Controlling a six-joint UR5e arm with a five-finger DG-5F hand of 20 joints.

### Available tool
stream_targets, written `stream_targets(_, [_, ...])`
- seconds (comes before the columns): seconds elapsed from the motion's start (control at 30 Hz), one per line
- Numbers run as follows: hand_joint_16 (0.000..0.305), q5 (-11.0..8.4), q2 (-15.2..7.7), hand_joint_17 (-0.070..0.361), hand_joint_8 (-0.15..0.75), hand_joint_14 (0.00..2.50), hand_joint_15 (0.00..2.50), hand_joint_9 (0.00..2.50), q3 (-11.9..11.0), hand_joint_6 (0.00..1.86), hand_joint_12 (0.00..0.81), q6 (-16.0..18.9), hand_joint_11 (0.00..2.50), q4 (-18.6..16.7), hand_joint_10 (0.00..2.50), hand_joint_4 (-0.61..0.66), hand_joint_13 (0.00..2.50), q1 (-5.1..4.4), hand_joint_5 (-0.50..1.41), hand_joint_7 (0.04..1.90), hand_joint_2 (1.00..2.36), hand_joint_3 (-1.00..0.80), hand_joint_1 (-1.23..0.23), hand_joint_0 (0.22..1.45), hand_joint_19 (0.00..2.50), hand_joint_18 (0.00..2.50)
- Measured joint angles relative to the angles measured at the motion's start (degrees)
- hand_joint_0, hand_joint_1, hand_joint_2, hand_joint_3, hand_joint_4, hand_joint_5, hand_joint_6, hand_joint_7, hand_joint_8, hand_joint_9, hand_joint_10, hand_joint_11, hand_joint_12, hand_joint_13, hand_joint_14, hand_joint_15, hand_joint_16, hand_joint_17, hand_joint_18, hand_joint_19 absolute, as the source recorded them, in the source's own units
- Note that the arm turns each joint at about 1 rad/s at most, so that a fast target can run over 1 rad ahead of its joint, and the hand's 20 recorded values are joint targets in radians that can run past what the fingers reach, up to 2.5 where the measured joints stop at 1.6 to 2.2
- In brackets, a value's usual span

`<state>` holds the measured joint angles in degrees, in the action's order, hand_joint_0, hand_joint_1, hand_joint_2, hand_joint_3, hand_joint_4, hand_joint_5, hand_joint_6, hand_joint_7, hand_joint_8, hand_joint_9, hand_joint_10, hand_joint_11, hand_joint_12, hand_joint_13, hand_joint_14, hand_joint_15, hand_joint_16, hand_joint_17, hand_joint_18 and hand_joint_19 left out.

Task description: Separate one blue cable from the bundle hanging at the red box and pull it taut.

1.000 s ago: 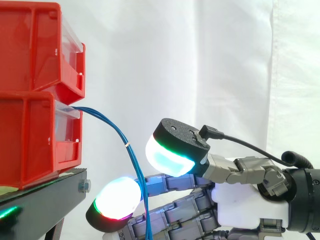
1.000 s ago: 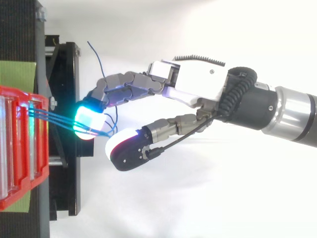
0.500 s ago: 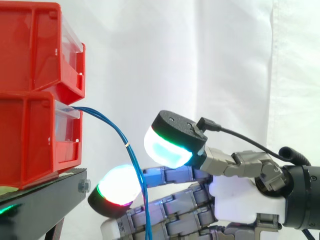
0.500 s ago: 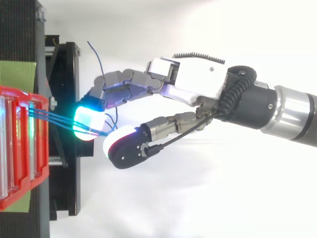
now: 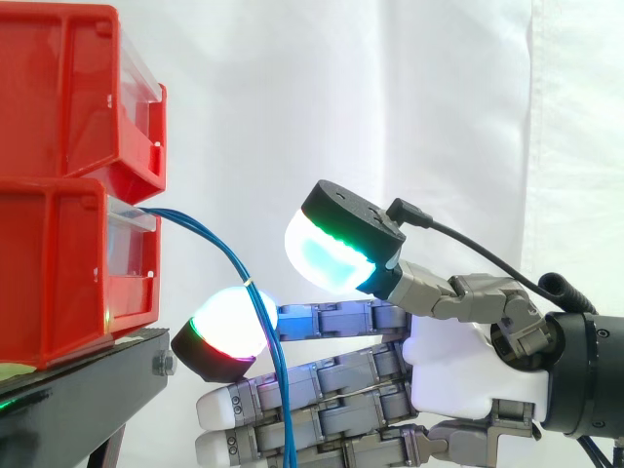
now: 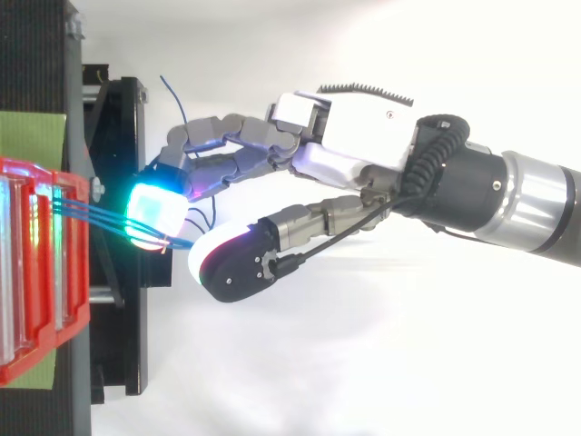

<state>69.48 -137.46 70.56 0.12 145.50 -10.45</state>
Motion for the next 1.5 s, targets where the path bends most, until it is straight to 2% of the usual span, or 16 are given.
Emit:
stream_targets(0.17, [0.029, 0.06, -0.1, 0.065, 0.283, 0.01, 0.17, 0.68, 0.1, 0.50, 0.291, 0.4, 0.25, -0.1, 0.01, 0.26, 0.62, -0.01, -0.15, 1.08, 1.00, -0.49, -0.71, 0.60, 0.12, 0.39])
stream_targets(0.4, [0.029, 0.30, -1.8, 0.065, 0.285, 0.01, 0.18, 0.69, 0.6, 0.50, 0.292, 2.2, 0.25, -1.0, 0.01, 0.26, 0.62, -0.44, -0.15, 1.10, 1.00, -0.48, -0.69, 0.60, 0.13, 0.39])
stream_targets(0.57, [0.029, 0.74, -2.1, 0.066, 0.286, 0.01, 0.18, 0.70, 0.6, 0.50, 0.294, 2.6, 0.27, -1.2, 0.01, 0.26, 0.63, -0.42, -0.15, 1.10, 1.00, -0.48, -0.68, 0.60, 0.14, 0.40])
stream_targets(1.37, [0.029, 0.48, -2.2, 0.065, 0.288, 0.01, 0.19, 0.73, 0.4, 0.50, 0.291, 1.1, 0.29, -3.9, 0.01, 0.25, 0.66, -1.88, -0.14, 1.12, 1.00, -0.46, -0.60, 0.63, 0.17, 0.42])
stream_targets(1.5, [0.029, 0.43, -2.3, 0.065, 0.291, 0.01, 0.21, 0.74, 0.4, 0.50, 0.295, 1.1, 0.29, -4.2, 0.01, 0.24, 0.67, -2.03, -0.14, 1.13, 1.00, -0.47, -0.52, 0.63, 0.18, 0.42])
